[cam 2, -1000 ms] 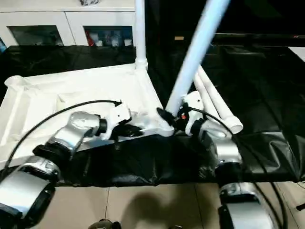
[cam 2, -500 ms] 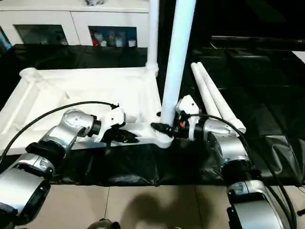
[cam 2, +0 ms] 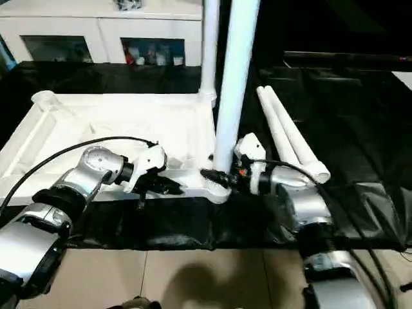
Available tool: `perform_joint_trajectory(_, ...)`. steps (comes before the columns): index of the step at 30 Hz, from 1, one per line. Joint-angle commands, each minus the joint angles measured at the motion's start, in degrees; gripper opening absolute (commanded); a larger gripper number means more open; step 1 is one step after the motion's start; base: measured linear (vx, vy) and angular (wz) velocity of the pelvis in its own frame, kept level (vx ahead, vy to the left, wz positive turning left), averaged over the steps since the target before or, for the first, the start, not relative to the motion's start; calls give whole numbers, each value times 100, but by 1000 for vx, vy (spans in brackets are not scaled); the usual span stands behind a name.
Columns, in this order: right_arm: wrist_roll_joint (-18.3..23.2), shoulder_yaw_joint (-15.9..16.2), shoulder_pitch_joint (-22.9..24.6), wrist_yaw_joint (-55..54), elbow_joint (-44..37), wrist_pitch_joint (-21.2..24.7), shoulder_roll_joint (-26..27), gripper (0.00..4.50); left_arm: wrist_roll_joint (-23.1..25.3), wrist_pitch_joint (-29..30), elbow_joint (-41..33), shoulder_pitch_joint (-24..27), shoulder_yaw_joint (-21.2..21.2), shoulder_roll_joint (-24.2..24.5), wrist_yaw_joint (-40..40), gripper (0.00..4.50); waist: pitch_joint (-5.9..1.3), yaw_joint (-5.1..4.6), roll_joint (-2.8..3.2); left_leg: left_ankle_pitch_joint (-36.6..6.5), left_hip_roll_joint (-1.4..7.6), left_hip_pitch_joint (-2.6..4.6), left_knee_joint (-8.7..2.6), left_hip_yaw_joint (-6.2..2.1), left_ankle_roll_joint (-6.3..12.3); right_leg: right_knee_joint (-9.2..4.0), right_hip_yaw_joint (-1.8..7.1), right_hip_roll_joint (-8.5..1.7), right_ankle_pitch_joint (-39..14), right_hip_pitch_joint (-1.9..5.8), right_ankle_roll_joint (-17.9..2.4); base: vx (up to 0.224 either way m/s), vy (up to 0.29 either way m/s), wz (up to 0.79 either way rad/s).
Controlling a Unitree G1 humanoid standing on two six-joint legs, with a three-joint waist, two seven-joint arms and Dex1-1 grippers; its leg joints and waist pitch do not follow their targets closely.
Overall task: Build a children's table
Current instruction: Insert table leg to table base
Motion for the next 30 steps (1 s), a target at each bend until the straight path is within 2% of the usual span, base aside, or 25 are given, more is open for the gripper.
perform_joint_trajectory(1, -308, 48, 21, -824, 702, 182, 222, 192, -158, 263, -123, -295, 313, -214, 445, 0, -322, -32, 13, -2340, 403, 178, -482, -249, -250, -528, 290, -510, -2248, 159, -1322, 0, 0, 0)
perform_joint_trajectory(3, -394, -108, -208, -1628, 1079, 146, 397, 192, -203, 521, -146, -367, 419, -345, 892, 0, -311, -126, 23, -2437, 389, 158, -494, -289, -321, -549, 274, -495, -2480, 154, -1223, 0, 0, 0)
perform_joint_trajectory(4, -394, -170, -287, -1895, 1196, 128, 470, 192, -189, 640, -153, -398, 445, -400, 1127, 0, -311, -140, 23, -2457, 385, 154, -500, -295, -320, -558, 267, -487, -2504, 159, -1196, 0, 0, 0)
perform_joint_trajectory(5, -387, -268, -402, -2301, 1361, 140, 582, 192, -189, 830, -159, -454, 507, -510, 1524, 0, -327, -140, 28, -2464, 387, 174, -496, -290, -326, -556, 272, -476, -2400, 143, -1183, 0, 0, 0)
perform_joint_trajectory(7, -361, -375, -550, -2772, 1578, 232, 755, 192, -261, 1130, -219, -517, 634, -713, 2007, 0, -332, -153, 18, -2409, 371, 199, -472, -253, -284, -558, 287, -463, -2078, 124, -1309, 0, 0, 0)
perform_joint_trajectory(9, -378, -366, -627, -2908, 1684, 309, 868, 192, -289, 1274, -357, -493, 652, -869, 2140, 0, -338, -149, 10, -2174, 345, 149, -460, -230, -142, -553, 285, -454, -1871, 164, -1315, 0, 0, 0)
perform_joint_trajectory(12, -434, -344, -725, -3010, 1833, 359, 997, 192, -256, 1392, -550, -415, 565, -1013, 2243, 0, -364, -132, 15, -1886, 362, 133, -447, -222, -25, -502, 284, -443, -1419, 184, -1399, 0, 0, 0)
perform_joint_trajectory(13, -463, -330, -780, -3069, 1911, 370, 1059, 192, -207, 1394, -648, -350, 508, -1057, 2214, 0, -375, -126, 10, -1726, 353, 133, -435, -203, 80, -481, 281, -426, -1113, 196, -1467, 0, 0, 0)
perform_joint_trajectory(15, -497, -320, -819, -3100, 1969, 322, 1101, 192, -180, 1411, -695, -309, 488, -1077, 2199, 0, -379, -133, 16, -1620, 353, 113, -430, -199, 141, -463, 274, -428, -940, 217, -1517, 0, 0, 0)
perform_joint_trajectory(18, -533, -326, -888, -3167, 2072, 201, 1173, 192, -118, 1394, -740, -263, 437, -1055, 2233, 0, -363, -140, 36, -1698, 360, 115, -437, -203, 140, -482, 273, -437, -1071, 217, -1512, 0, 0, 0)
perform_joint_trajectory(21, -511, -398, -975, -3248, 2167, 0, 1267, 192, -24, 1347, -771, -226, 389, -991, 2309, 0, -344, -172, 45, -2067, 366, 148, -470, -223, -17, -527, 269, -429, -1583, 186, -1393, 0, 0, 0)
perform_joint_trajectory(22, -496, -425, -986, -3230, 2174, -47, 1284, 227, -26, 1351, -802, -210, 390, -985, 2301, 0, -342, -182, 52, -2131, 365, 154, -472, -226, -41, -532, 270, -427, -1624, 178, -1386, 0, 0, 0)
perform_joint_trajectory(24, -447, -482, -1012, -3202, 2167, -111, 1318, 262, -8, 1314, -835, -184, 371, -959, 2305, 0, -342, -206, 50, -2168, 368, 144, -484, -233, -65, -523, 275, -420, -1549, 186, -1379, 0, 0, 0)
perform_joint_trajectory(26, -387, -544, -1040, -3123, 2129, -235, 1348, 267, 2, 1189, -874, -135, 332, -919, 2210, 0, -351, -222, 49, -2134, 371, 131, -483, -229, -31, -513, 279, -430, -1412, 193, -1419, 0, 0, 0)
perform_joint_trajectory(27, -368, -566, -1046, -3109, 2119, -258, 1354, 296, 3, 1150, -888, -120, 324, -909, 2180, 0, -351, -231, 38, -2111, 372, 127, -485, -230, -6, -513, 277, -431, -1389, 196, -1429, 0, 0, 0)
perform_joint_trajectory(28, -361, -573, -1047, -3105, 2116, -266, 1356, 305, 3, 1137, -892, -115, 322, -906, 2171, 0, -353, -236, 43, -2093, 367, 126, -481, -225, 4, -514, 277, -431, -1378, 196, -1433, 0, 0, 0)
perform_joint_trajectory(30, -376, -586, -1066, -2994, 2120, -393, 1349, 309, -23, 1016, -951, -64, 314, -870, 2059, 0, -352, -237, 45, -2037, 366, 122, -475, -219, 27, -510, 279, -432, -1338, 198, -1447, 0, 0, 0)
